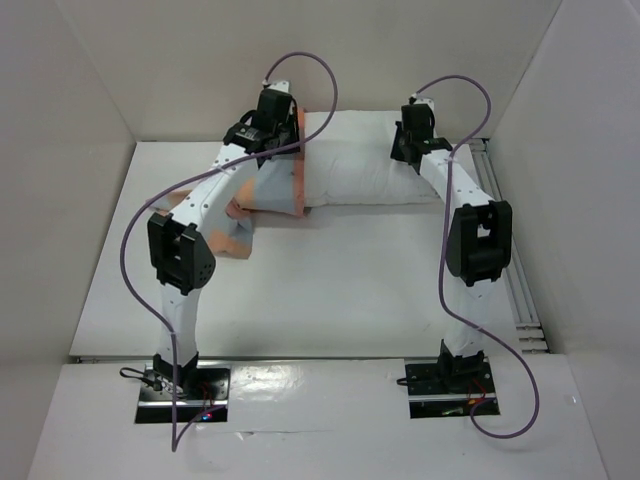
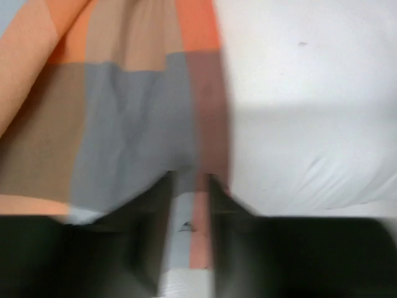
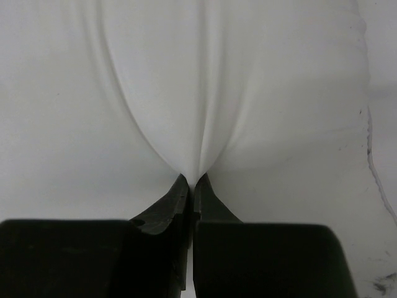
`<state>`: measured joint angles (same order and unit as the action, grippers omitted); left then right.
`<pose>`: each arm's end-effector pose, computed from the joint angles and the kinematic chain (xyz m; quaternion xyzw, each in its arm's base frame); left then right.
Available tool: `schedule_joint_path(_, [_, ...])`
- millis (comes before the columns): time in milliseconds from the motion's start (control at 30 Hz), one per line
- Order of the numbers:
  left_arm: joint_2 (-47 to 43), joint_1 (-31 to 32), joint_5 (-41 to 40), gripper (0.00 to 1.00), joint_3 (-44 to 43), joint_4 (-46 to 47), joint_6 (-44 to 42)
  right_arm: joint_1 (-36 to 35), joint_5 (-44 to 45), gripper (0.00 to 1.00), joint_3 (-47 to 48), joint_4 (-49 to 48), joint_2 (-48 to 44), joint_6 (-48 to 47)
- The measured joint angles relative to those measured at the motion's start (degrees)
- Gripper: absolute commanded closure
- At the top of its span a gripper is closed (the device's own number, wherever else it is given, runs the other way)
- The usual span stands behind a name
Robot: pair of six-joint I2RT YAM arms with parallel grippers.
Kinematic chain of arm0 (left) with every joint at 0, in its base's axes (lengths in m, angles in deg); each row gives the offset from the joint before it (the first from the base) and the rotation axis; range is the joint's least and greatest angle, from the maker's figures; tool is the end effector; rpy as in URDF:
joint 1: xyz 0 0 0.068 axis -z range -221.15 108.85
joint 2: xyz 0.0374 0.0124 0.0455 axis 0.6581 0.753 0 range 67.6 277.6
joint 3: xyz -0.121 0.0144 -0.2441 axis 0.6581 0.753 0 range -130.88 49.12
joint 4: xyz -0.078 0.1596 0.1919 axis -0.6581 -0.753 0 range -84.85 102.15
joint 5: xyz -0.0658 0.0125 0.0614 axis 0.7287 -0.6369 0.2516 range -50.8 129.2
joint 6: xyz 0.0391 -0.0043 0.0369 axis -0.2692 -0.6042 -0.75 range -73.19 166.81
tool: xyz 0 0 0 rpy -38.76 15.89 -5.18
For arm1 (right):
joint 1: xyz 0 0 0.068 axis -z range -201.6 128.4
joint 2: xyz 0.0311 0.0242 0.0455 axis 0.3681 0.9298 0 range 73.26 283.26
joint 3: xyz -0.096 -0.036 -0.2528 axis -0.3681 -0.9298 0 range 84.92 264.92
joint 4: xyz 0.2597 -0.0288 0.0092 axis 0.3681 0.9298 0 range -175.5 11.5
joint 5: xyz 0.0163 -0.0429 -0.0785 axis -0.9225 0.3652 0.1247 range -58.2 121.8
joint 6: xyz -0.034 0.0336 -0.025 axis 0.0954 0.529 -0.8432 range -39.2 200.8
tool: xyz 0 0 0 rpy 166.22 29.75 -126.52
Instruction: Put the pillow into the pillowcase
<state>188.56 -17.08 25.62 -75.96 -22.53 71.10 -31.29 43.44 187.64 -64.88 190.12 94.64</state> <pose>0.4503 -0.1919 0.3621 -0.0603 0.8622 -0.1079 0.4912 0.4753 0.0739 0.2852 0.0789 0.8792 0.0061 0.4698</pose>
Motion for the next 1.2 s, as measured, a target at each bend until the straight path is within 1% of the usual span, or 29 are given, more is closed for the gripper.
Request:
schedule_joint_path(33, [-0.22,0.11,0.02,0.34,-0.02,0.39,0.5,-0.04,0.11,1.0,-0.11,0.02,-0.09,0.0])
schedule_joint_path(67, [-0.35,0.37,-0.24,0.17,-0.04,0.98,0.98,-0.13,0.13,0.97,-0.2,-0.04,-0.15,0.0])
schedule_joint_path(100, [-0.37,0.76,-1.09,0.12,-0.04,1.68,1.18,-0.17,0.15,0.95,-0.33,-0.07,-0.22,-0.02])
schedule_joint_path(133, [-0.17,1.31,-2.29,0.1,-0.07,2.38,1.53,-0.2,0.15,0.93,-0.5,-0.07,-0.33,0.02])
schedule_joint_path(267, [3.76,4.87,-9.97,0.11,-3.63,3.87,0.46,-0.2,0.11,0.78,-0.98,-0.15,-0.61,0.11])
schedule_joint_path(433, [8.94,8.98,-18.69,0.26,-4.44,5.31,-2.78,-0.37,0.11,0.78,-1.6,-0.31,-0.92,0.13])
schedule_joint_path(567, [11.32,9.75,-23.8,0.31,-4.44,5.64,-4.7,-0.5,0.0,0.78,-1.9,-0.5,-1.01,0.17])
schedule_joint_path(767, [11.47,9.55,-30.16,0.36,-3.69,6.23,-5.92,-0.79,-0.04,0.78,-1.92,-0.59,-1.03,0.2])
schedule_joint_path(867, [11.23,9.51,-32.04,0.36,-1.44,6.86,-5.95,-0.79,-0.09,0.78,-1.92,-0.55,-1.03,0.22])
schedule_joint_path(900, [11.13,9.51,-32.46,0.36,-0.83,7.06,-5.97,-0.81,-0.13,0.76,-1.92,-0.52,-1.03,0.22])
schedule_joint_path(933, [11.06,9.51,-32.83,0.38,-0.42,7.28,-6.01,-0.83,-0.09,0.61,-1.9,-0.48,-1.03,0.24])
schedule_joint_path(1000, [11.04,9.38,-33.09,0.41,-0.31,7.26,-6.1,-0.9,0.37,0.22,-1.9,-0.42,-1.03,0.74])
schedule_joint_path(1033, [11.04,9.22,-33.22,0.41,-0.35,7.1,-6.05,-0.94,0.96,0.11,-1.9,-0.22,-1.03,0.83])
schedule_joint_path(1067, [11.04,8.98,-33.27,0.42,-0.39,6.84,-5.86,-0.96,1.79,0.03,-2.05,-0.13,-1.05,0.85])
schedule_joint_path(1100, [11.04,8.72,-33.24,0.45,-0.39,6.56,-5.53,-1.07,2.78,0.0,-2.62,-0.42,-1.36,0.81])
schedule_joint_path(1200, [10.43,7.85,-32.35,0.5,0.07,5.9,-3.89,-1.73,5.42,0.0,-5.2,-0.74,-3.32,0.87])
